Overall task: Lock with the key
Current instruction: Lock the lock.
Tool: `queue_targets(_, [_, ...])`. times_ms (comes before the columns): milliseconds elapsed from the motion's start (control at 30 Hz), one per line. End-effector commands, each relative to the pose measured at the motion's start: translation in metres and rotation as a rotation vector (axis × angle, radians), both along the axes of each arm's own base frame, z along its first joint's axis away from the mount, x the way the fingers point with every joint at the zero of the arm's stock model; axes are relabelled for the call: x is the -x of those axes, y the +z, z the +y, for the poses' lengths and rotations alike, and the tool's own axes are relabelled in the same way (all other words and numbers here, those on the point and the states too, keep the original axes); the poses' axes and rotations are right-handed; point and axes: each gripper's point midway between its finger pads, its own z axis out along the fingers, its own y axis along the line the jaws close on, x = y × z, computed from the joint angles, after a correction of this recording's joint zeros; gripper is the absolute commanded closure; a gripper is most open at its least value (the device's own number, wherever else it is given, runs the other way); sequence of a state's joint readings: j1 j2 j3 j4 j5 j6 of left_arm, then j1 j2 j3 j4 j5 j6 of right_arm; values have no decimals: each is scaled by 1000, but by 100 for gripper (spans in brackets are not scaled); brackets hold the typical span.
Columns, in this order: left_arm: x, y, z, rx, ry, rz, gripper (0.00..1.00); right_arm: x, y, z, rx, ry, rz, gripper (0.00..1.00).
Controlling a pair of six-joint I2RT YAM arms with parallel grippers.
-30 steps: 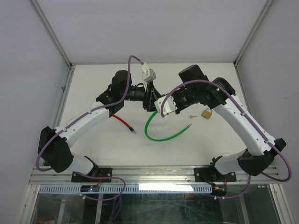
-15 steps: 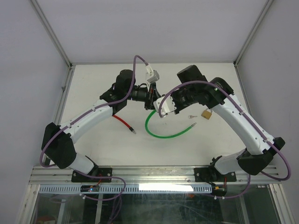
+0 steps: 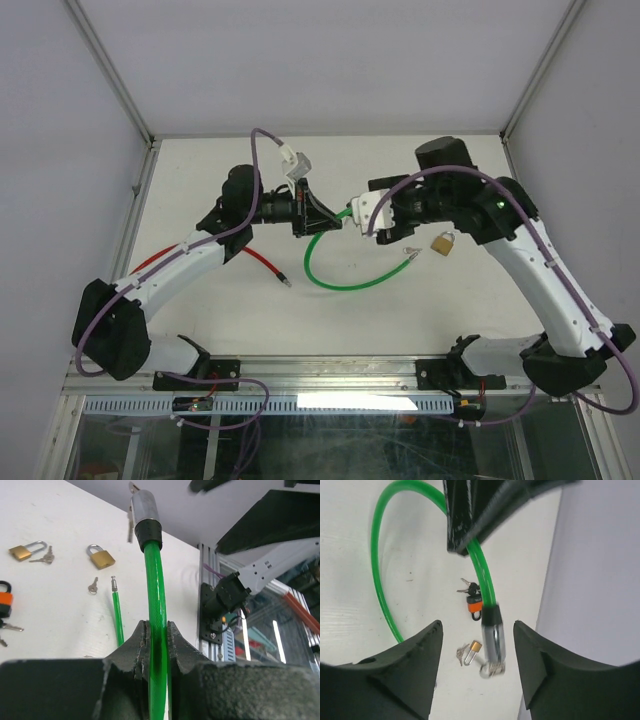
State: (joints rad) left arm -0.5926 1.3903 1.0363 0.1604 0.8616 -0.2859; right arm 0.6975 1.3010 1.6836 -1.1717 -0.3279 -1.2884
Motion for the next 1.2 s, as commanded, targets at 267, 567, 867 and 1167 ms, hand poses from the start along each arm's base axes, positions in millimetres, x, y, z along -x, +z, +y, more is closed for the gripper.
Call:
queue_targets(267, [-9,51,33,221,229,-154,100,10,2,-25,-631,-229,394,30])
queue_targets(567, [-8,7,45,138,294,-129,100,-52,-80,-84,-1041,-652,795,19])
queue_targets(867, [-4,-33,50,111,319,-65,100,-73,-153,-93,-1172,-933,973,21])
queue_targets(1167, [-1,-39,51,137,318,-48,100,-85,-198,-75,-1151,-978,1006,22])
